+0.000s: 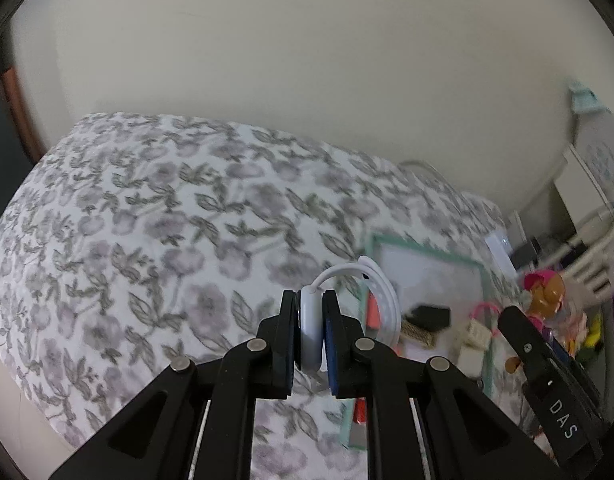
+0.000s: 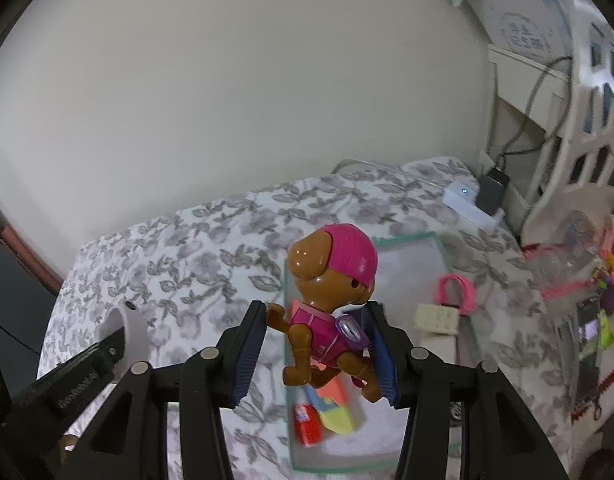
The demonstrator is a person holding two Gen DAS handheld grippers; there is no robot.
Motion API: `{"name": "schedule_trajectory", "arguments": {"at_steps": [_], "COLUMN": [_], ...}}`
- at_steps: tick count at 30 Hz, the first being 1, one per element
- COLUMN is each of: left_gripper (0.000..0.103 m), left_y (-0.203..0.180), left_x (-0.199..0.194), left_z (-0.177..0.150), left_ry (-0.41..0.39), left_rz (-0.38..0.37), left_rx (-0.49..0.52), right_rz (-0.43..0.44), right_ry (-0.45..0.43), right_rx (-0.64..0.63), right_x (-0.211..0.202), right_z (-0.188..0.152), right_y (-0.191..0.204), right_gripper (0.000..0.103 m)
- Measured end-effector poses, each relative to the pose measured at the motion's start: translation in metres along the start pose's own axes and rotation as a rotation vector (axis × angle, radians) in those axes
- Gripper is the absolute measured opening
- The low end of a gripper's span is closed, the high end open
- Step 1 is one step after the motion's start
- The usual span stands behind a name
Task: Organize rigid objects
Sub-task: 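Carry the toy dog over the tray with the right tool while the left tool carries the smartwatch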
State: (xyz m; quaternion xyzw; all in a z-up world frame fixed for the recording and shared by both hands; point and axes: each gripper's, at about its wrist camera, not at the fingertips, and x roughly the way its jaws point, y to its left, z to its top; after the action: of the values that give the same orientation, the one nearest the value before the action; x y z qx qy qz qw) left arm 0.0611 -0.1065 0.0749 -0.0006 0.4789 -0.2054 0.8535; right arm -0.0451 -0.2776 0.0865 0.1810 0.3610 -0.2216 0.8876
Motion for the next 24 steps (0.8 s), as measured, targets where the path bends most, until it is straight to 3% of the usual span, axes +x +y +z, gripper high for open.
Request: {"name": "schedule_trajectory", "arguments": {"at_steps": [11, 18, 24], "left_gripper": [0.013, 0.013, 0.013], "left_y": [-0.061, -0.090, -0.104], "left_x": [0.019, 0.063, 0.090], "left_z": [-0.052, -0.087, -0.111], "left_ry": [0.072, 0.213, 0.284], "left_rz": [-0.028, -0.029, 0.002], "left_rx": [0.155, 0.236, 0.289], "right_rz": [-0.084, -0.101, -0.121], "right_ry": [0.036, 0.182, 0.234], "right_rx": [0.050, 0.133, 0.142], "right_x": [-0.010, 0.027, 0.044], "right_z": [-0.026, -0.043, -0.054], "right_y": [-0.049, -0.084, -0.094], "right_gripper": [0.052, 0.052, 0.052]}}
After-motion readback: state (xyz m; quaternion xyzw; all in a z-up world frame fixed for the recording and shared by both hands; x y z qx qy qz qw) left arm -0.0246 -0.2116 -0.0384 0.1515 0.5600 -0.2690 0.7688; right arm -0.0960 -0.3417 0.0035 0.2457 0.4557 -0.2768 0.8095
